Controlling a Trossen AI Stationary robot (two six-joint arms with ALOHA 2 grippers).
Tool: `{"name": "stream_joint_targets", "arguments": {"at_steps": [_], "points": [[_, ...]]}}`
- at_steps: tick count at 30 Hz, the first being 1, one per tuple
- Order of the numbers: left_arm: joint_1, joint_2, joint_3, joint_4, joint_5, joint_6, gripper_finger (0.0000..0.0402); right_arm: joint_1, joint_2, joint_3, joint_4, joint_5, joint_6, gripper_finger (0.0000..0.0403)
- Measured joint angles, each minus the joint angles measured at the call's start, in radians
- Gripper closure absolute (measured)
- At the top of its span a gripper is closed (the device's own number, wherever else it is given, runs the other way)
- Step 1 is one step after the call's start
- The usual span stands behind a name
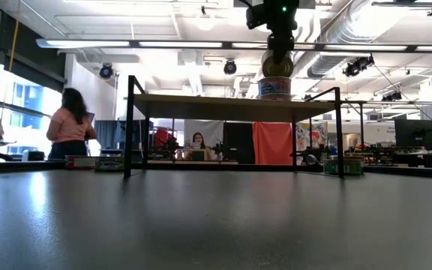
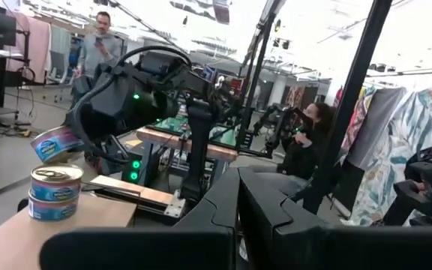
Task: Stack canned seafood by type on shelf
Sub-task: Stack the blue and pink tuna can on top of the blue and pink tuna can on the shelf
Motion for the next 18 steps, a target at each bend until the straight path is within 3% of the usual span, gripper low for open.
{"name": "stream_joint_targets", "arguments": {"at_steps": [12,18], "points": [[0.000,0.008,0.000,-0.001,-0.003,0.001,0.0401,0.015,0.000,-0.020,0.019,0.040,-0.003,0.0228],[0.000,0.008,0.000,-0.018,-0.002,0.000,0.0401,0.016,0.000,-0.021,0.020,0.035,0.022,0.0156]]}}
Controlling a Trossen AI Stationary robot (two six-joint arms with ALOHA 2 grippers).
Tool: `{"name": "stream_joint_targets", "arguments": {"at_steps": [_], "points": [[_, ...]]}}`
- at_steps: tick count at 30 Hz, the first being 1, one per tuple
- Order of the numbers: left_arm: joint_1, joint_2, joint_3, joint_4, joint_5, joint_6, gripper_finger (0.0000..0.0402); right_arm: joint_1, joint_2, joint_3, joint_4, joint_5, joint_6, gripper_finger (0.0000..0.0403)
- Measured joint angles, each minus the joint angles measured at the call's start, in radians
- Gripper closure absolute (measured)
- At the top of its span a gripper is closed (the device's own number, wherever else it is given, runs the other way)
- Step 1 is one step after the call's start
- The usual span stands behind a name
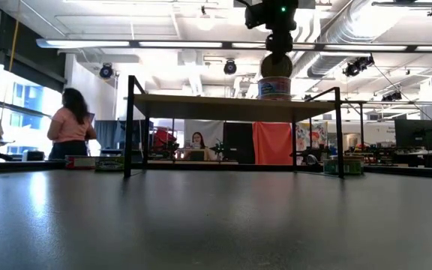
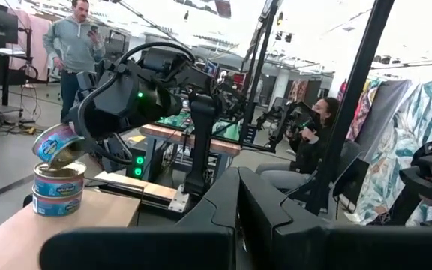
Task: Stack canned seafood by type on shelf
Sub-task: Stack the blue and pink tuna can on top of the blue and pink tuna can on the shelf
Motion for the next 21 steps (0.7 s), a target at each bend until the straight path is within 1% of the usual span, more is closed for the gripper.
{"name": "stream_joint_targets", "arguments": {"at_steps": [5,13,21], "points": [[0.000,0.001,0.000,-0.013,0.000,-0.009,0.0401,-0.001,0.000,0.000,0.000,-0.008,0.003,0.0148],[0.000,0.000,0.000,-0.013,0.000,-0.009,0.0401,0.006,0.000,0.000,0.000,-0.059,0.004,0.0145],[0.000,0.000,0.000,-0.020,0.000,-0.009,0.0401,0.006,0.000,0.000,-0.001,-0.070,0.012,0.0144]]}}
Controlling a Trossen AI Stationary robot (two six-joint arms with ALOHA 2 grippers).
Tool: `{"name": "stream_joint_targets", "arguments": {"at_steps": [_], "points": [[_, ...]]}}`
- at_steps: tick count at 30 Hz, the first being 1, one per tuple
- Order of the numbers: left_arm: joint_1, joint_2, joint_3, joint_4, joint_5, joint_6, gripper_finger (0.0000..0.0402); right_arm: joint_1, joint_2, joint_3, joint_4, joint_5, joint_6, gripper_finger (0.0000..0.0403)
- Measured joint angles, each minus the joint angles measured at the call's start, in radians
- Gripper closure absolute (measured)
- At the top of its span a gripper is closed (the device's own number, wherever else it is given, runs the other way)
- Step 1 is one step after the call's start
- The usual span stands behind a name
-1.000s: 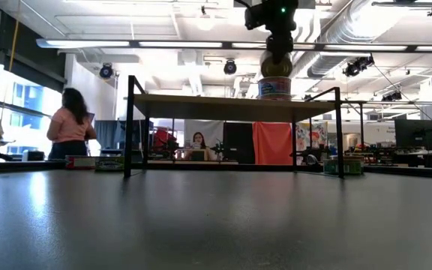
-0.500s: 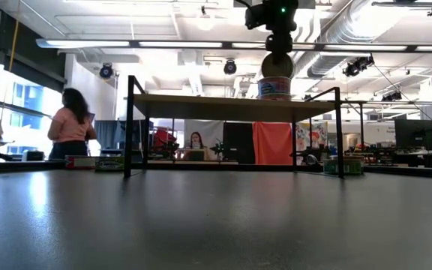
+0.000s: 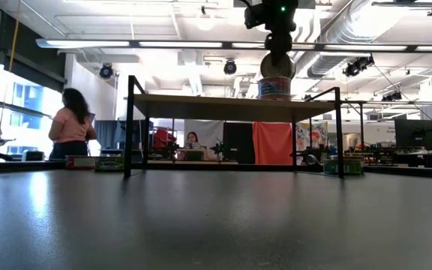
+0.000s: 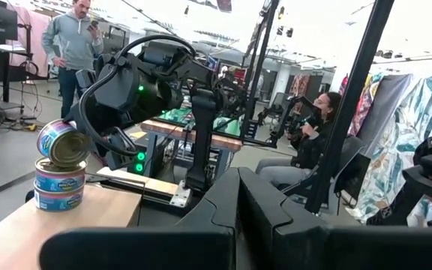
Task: Stack canned seafood by type on shelf
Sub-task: Stack the blue and pink tuna can on top of the blue and pink tuna can on the shelf
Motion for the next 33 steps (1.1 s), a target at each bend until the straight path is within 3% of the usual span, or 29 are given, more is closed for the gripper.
{"name": "stream_joint_targets", "arguments": {"at_steps": [33], "points": [[0.000,-0.003,0.000,-0.018,-0.037,0.019,0.0401,0.052,0.000,0.001,0.000,-0.024,0.070,0.0144]]}}
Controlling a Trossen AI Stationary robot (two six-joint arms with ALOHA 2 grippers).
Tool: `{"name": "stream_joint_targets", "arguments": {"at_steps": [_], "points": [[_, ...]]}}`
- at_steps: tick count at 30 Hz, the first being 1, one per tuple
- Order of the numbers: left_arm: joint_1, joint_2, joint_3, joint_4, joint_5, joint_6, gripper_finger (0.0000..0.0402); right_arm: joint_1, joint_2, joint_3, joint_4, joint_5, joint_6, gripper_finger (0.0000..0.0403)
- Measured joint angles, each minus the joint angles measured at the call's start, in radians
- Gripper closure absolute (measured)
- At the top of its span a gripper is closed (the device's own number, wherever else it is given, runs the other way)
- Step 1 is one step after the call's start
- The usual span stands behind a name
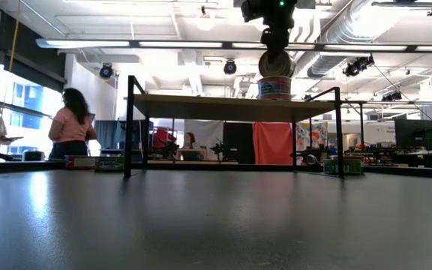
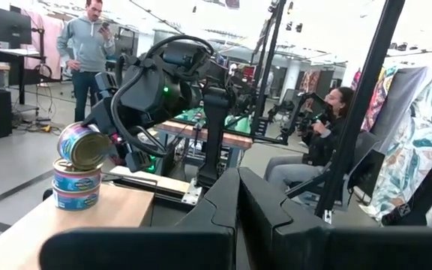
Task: Stack canned seafood by type on shelf
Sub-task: Stack the blue and pink tuna can on top of the blue and pink tuna can on the shelf
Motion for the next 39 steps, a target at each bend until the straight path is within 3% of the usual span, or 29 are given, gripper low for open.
{"name": "stream_joint_targets", "arguments": {"at_steps": [13,23,31,39], "points": [[0.000,-0.051,0.000,-0.064,-0.202,0.022,0.0402,0.048,0.000,0.000,0.000,-0.014,-0.005,0.0144],[0.000,-0.107,-0.032,-0.388,-0.253,-0.235,0.0402,0.062,0.002,-0.001,-0.003,-0.095,0.021,0.0144],[0.000,-0.105,-0.150,-0.289,-0.253,-0.341,0.0402,0.060,0.002,-0.001,0.000,-0.087,0.013,0.0144],[0.000,-0.104,-0.161,-0.261,-0.254,-0.331,0.0402,0.065,0.002,0.002,0.027,-0.081,-0.008,0.0144]]}}
